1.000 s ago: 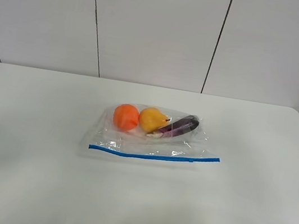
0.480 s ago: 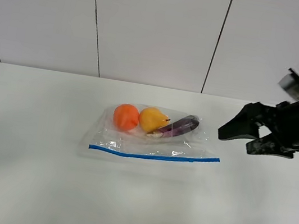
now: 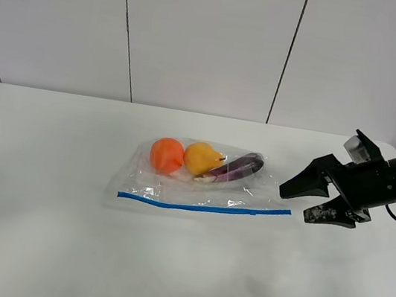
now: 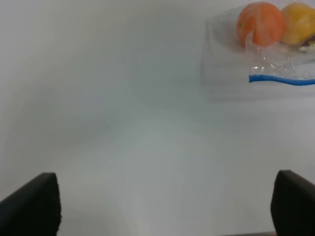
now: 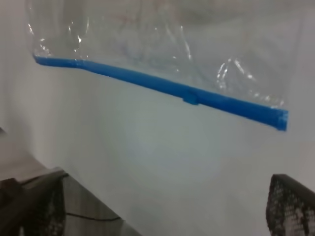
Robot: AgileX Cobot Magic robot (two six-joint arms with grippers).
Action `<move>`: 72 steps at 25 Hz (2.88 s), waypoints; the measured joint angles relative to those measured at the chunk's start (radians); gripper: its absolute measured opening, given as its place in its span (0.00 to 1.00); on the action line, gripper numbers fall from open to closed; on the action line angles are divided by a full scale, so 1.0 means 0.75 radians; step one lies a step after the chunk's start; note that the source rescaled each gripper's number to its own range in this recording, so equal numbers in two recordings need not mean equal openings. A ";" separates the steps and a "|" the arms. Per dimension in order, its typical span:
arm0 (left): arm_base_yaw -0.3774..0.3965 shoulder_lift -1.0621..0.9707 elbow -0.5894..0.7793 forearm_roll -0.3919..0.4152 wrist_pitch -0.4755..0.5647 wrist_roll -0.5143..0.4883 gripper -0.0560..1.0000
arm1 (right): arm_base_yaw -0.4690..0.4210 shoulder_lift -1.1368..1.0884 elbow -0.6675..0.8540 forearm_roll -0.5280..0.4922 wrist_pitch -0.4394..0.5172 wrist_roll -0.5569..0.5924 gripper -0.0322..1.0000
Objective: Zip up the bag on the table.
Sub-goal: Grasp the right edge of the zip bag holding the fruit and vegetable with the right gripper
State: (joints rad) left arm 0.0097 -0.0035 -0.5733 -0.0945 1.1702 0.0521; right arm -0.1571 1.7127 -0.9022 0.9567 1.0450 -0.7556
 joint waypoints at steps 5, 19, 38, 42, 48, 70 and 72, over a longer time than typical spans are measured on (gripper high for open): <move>0.000 0.000 0.000 0.000 0.000 0.000 1.00 | -0.028 0.144 -0.004 0.099 0.051 -0.158 0.94; 0.000 0.000 0.000 0.000 0.000 0.000 1.00 | -0.028 0.308 -0.104 0.083 0.001 -0.154 0.90; 0.000 0.000 0.000 0.000 0.000 0.000 1.00 | -0.028 0.533 -0.269 0.131 0.204 -0.135 0.84; 0.000 0.000 0.000 0.000 0.000 0.000 1.00 | -0.028 0.533 -0.269 0.132 0.201 -0.136 0.81; 0.000 0.000 0.000 0.000 0.000 0.000 1.00 | -0.028 0.551 -0.270 0.141 0.208 -0.160 0.72; 0.000 0.000 0.000 0.000 0.000 0.000 1.00 | -0.028 0.580 -0.270 0.144 0.210 -0.174 0.12; 0.000 0.000 0.000 0.000 0.000 0.000 1.00 | -0.028 0.580 -0.270 0.144 0.210 -0.175 0.07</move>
State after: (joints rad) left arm 0.0097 -0.0035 -0.5733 -0.0945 1.1702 0.0521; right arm -0.1784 2.1478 -1.1049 1.0644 1.2023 -0.8872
